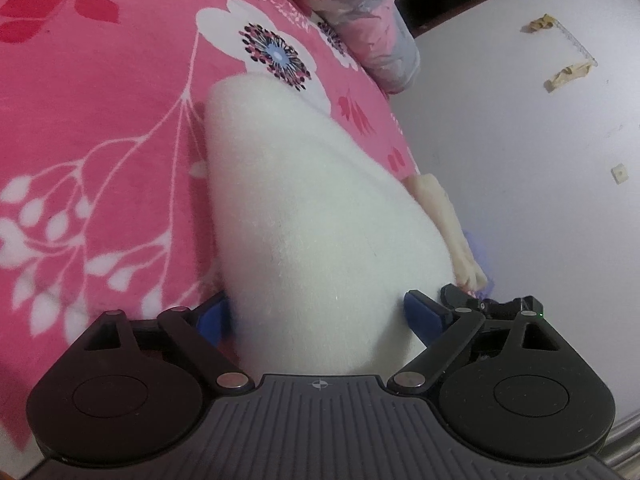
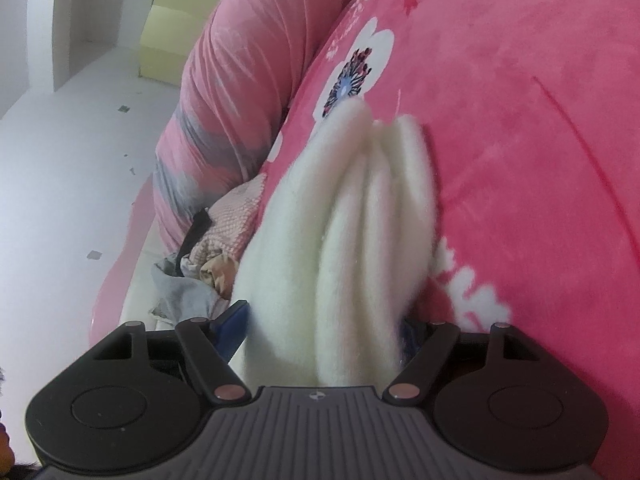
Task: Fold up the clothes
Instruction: 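Grasp the fleece edge with the left gripper beside the right gripper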
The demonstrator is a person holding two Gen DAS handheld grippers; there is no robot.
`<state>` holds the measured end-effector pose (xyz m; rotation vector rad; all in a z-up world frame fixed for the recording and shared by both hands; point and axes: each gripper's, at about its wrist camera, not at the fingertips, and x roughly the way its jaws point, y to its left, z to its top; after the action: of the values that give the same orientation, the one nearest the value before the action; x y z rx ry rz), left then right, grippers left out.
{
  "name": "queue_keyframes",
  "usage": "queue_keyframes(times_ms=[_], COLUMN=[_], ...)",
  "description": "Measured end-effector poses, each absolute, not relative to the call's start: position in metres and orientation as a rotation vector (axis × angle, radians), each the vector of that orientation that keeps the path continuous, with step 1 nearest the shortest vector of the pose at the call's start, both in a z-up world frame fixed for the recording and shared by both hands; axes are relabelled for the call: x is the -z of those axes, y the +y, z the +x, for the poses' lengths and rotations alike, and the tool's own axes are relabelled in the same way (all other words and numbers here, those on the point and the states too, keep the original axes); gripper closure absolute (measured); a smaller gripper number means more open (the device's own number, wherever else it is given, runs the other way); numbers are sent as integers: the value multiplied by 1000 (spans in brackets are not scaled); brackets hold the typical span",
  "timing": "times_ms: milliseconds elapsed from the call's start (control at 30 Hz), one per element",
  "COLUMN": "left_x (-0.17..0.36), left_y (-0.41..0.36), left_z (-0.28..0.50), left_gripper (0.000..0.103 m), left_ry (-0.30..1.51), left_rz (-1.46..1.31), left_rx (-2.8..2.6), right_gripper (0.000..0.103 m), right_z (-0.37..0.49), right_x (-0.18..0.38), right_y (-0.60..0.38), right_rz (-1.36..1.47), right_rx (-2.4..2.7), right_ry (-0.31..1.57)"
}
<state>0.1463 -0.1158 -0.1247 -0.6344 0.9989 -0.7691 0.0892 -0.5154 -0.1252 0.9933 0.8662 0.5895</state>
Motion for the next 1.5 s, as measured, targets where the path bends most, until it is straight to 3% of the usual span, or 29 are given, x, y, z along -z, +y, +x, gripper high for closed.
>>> queue_keyframes(times_ms=[200,333,600,1100,1500], left_x=[125,118,89,131,114], left_y=[-125,-124,-103,-87,-107], left_z=[147,142,140,140,131], left_gripper=[10,14,17,15,17], left_ry=[991,996,981,1029,1022], left_rz=[-622,-627,-646,-709,-599], left_rx=[754,733,702,747,680], right_gripper=[26,25,27,36,40], right_z=[102,100,80,60,71], right_x=[121,111,100,129,102], right_y=[-507,-499,-476,-480,-453], right_rz=[955,924,1048,1021,863], right_rx=[-617,-620,-621,-596,-498], right_ry=[884,879,877,862,894])
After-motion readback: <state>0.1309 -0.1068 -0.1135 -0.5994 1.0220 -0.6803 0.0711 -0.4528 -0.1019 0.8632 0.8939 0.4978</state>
